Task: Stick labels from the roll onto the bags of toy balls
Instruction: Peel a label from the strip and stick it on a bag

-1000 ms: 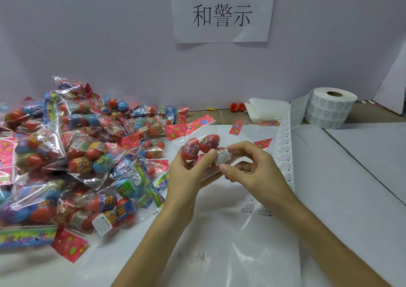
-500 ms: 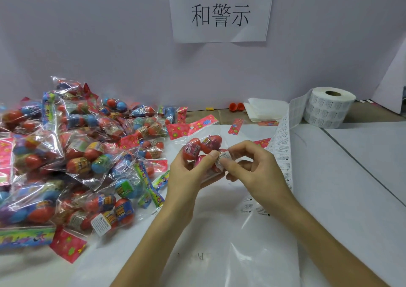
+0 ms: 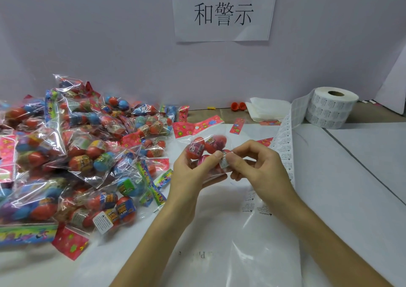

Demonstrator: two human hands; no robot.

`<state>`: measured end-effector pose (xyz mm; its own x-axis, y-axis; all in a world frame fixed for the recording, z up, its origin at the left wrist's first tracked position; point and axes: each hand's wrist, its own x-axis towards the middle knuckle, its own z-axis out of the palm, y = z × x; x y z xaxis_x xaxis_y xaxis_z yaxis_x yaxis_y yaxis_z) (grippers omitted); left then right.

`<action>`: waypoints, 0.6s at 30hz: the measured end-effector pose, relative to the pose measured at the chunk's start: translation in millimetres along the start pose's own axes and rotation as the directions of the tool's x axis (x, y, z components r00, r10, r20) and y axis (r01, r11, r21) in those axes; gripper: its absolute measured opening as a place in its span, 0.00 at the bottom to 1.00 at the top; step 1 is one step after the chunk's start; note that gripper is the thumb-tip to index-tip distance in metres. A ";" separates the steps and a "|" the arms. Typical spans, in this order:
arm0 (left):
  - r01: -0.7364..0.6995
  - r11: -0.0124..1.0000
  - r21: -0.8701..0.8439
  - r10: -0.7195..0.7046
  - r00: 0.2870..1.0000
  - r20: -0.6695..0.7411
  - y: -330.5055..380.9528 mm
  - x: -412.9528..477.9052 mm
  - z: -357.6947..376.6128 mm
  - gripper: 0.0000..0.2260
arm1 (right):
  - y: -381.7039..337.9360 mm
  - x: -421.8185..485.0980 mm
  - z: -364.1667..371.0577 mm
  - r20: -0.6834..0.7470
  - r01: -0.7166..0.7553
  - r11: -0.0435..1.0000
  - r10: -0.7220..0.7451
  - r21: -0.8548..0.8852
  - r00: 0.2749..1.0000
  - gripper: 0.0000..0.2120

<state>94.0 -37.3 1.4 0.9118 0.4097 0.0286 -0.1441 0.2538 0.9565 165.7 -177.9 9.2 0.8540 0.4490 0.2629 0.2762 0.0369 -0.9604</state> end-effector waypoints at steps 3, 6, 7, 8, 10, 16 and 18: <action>0.011 1.000 -0.017 -0.011 1.000 -0.002 1.1 0.4 -1.8 0.14 | 1.3 0.2 -1.2 0.031 -0.008 0.999 0.006 0.042 1.000 0.03; 0.014 1.000 -0.004 -0.014 1.000 -0.018 1.0 0.6 -1.6 0.14 | -0.5 -0.3 -1.7 0.039 -0.027 0.998 0.025 0.063 0.999 0.06; 0.012 1.000 0.005 -0.012 1.000 -0.019 1.1 0.3 -0.9 0.14 | -0.7 -0.4 -1.5 0.032 -0.030 0.998 0.028 0.058 0.999 0.09; 0.012 1.000 0.018 -0.011 1.000 -0.016 1.1 -0.1 -0.3 0.15 | -1.1 -0.6 -1.5 0.022 -0.028 0.999 0.028 0.042 0.999 0.11; 0.012 0.999 0.033 -0.011 1.000 -0.007 1.9 -0.7 0.5 0.16 | -2.2 -0.4 -0.7 0.000 -0.012 1.000 0.012 0.010 1.000 0.12; 0.029 0.999 0.036 -0.028 0.999 -0.023 3.9 -1.2 2.6 0.18 | -0.3 1.3 -1.9 0.000 -0.018 0.999 0.018 0.035 1.000 0.07; 0.022 0.999 0.045 -0.022 1.000 -0.008 4.2 -2.5 3.8 0.22 | 1.5 1.1 -1.5 -0.020 -0.004 1.000 0.005 0.027 1.000 0.07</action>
<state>92.6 -40.6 6.5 0.9115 0.4113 0.0052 -0.1061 0.2229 0.9691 167.7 -178.8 8.2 0.8641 0.4311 0.2599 0.2605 0.0588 -0.9637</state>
